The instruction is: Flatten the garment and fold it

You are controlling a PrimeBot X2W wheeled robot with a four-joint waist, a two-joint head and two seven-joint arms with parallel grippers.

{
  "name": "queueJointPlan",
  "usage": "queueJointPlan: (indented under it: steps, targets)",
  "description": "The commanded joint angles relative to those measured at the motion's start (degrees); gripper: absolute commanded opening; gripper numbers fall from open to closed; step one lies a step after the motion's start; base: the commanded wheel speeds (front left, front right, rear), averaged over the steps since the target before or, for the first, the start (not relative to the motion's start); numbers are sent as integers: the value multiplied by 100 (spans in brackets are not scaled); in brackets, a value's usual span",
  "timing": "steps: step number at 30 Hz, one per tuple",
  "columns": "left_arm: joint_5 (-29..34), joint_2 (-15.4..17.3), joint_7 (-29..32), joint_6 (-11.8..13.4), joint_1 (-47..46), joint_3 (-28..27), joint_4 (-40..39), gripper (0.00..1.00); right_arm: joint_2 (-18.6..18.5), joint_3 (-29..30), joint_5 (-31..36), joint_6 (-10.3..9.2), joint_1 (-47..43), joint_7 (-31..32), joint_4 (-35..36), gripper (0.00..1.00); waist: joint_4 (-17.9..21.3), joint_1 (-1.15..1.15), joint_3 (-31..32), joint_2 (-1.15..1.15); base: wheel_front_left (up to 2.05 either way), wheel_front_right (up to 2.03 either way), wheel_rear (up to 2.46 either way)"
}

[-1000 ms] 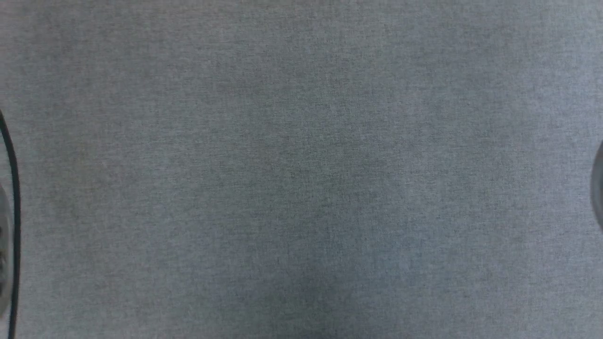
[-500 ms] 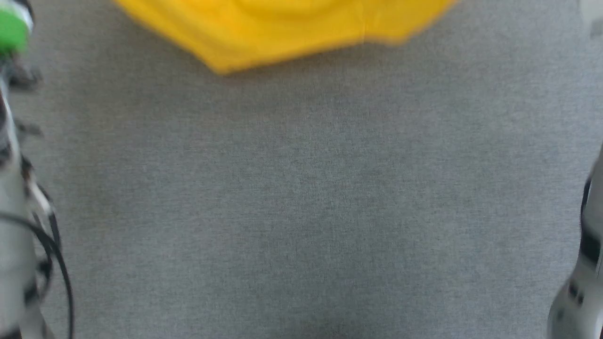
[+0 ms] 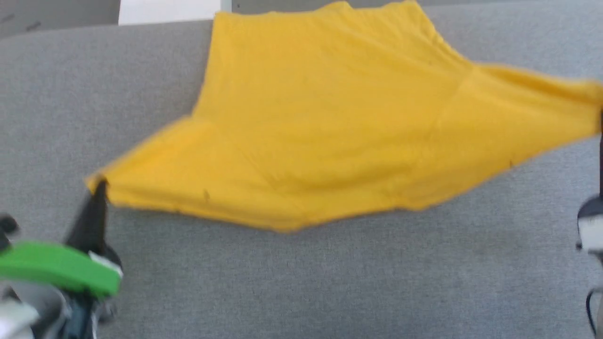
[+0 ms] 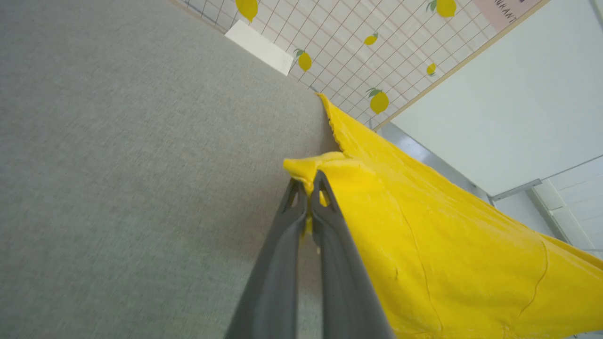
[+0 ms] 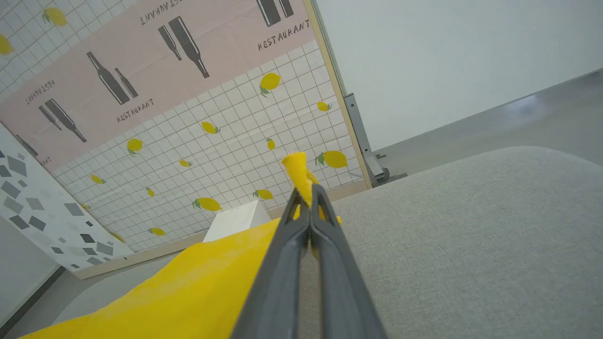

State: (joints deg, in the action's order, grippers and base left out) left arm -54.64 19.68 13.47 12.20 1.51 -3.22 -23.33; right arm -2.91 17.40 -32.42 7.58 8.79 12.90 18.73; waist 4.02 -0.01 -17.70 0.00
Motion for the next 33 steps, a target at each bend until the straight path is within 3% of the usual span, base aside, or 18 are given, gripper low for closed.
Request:
queueJointPlan:
  steps: [1,9,14,22,29,33]
  targets:
    - [63,-20,-4,-34,246,36,-41,0,1,57,-108,-9,-189,-134,-60,0,16,1,245,0,0,0,0]
    - [27,-223,50,-54,1684,335,136,0,2,123,-591,-9,-1526,-689,-686,0,8,1,642,0,0,0,0]
    - [-39,-88,263,-166,2160,447,180,0,2,213,-617,-9,-2149,-682,-961,0,-34,1,819,0,0,0,0]
    - [-226,155,582,-272,2786,434,24,0,2,158,-621,-9,-3011,66,-1170,0,-82,1,1066,0,0,0,0]
    - [-370,279,635,-144,3339,78,-237,0,2,345,-561,-9,-3536,964,-869,0,-102,1,1185,0,0,0,0]
    - [-348,307,564,-106,3420,-64,-432,0,3,460,-474,-9,-3616,1131,-658,0,-149,1,1200,0,0,0,0]
